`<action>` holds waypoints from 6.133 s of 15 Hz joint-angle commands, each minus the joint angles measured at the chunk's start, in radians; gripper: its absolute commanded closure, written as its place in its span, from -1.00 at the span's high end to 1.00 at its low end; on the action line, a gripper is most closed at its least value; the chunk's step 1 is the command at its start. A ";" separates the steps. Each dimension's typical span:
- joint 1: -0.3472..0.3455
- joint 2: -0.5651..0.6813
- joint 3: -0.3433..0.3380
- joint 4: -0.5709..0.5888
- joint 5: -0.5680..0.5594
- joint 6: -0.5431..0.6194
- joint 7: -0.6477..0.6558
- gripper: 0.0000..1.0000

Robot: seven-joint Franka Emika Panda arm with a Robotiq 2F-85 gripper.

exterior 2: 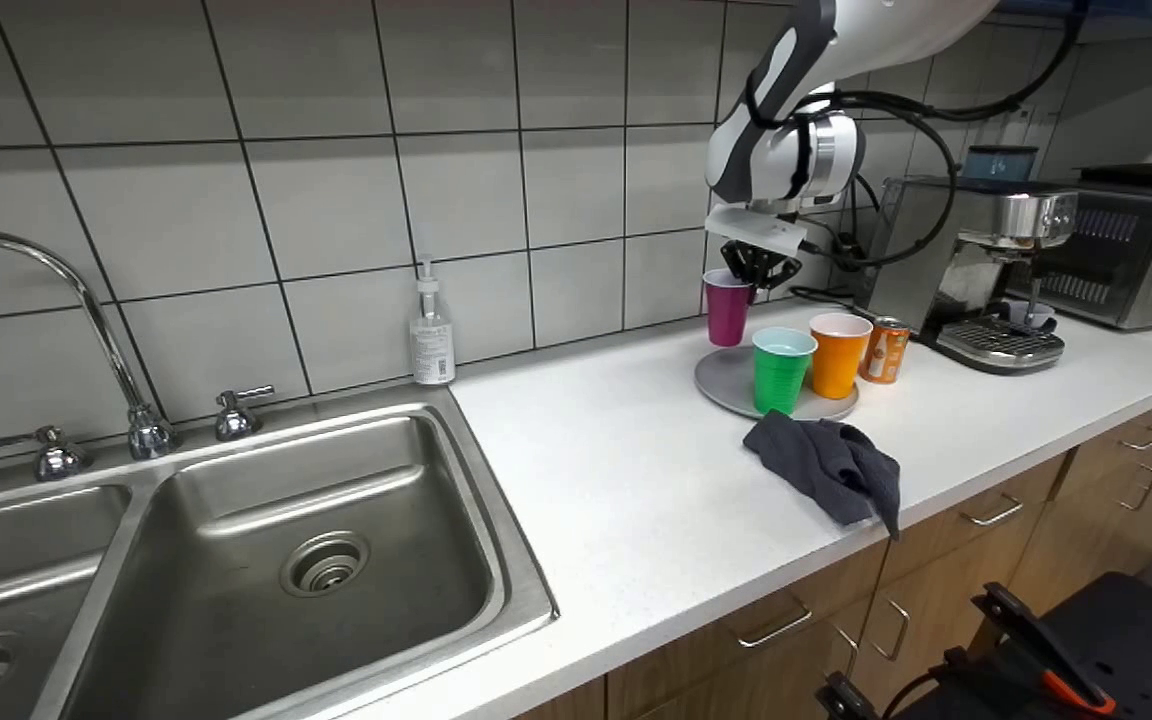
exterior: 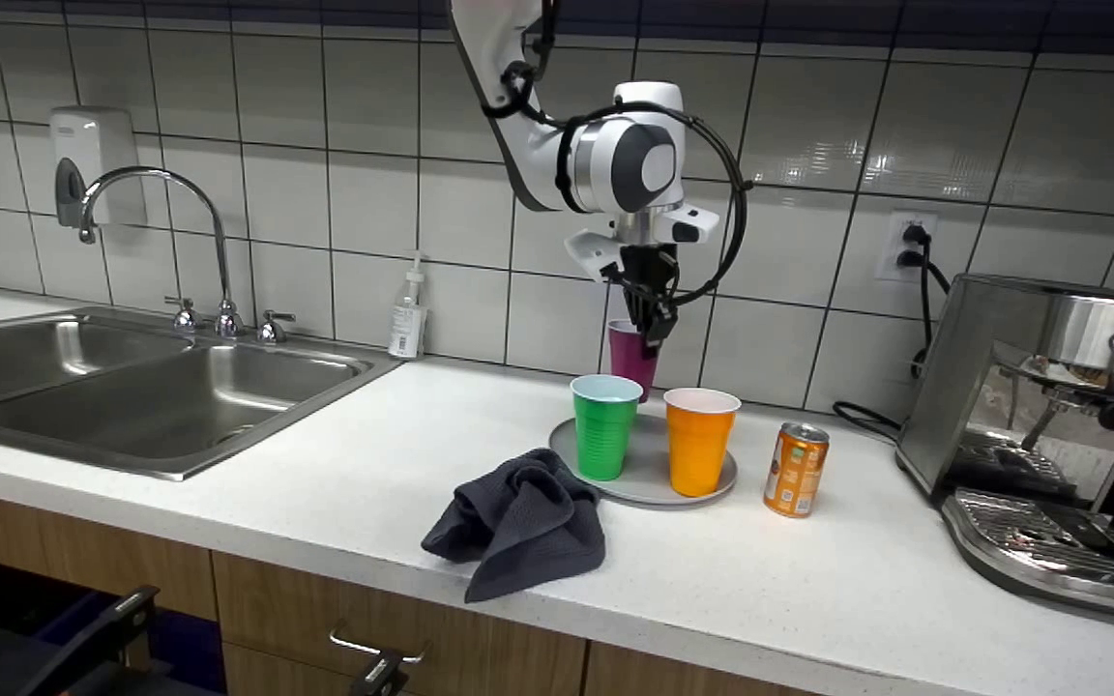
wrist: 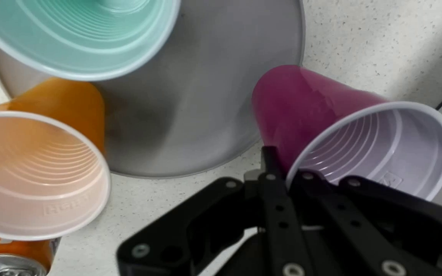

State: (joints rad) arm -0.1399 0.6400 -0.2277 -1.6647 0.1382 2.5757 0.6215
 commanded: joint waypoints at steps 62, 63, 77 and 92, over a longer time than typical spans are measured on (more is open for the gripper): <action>0.018 -0.033 -0.029 -0.041 0.006 -0.033 -0.003 1.00; 0.019 -0.040 -0.029 -0.047 0.005 -0.029 -0.004 1.00; 0.110 -0.256 -0.033 -0.324 -0.047 0.047 0.004 1.00; 0.237 -0.540 -0.016 -0.703 -0.349 0.110 0.302 1.00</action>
State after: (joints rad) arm 0.0870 0.1860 -0.2570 -2.2789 -0.1330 2.6715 0.8260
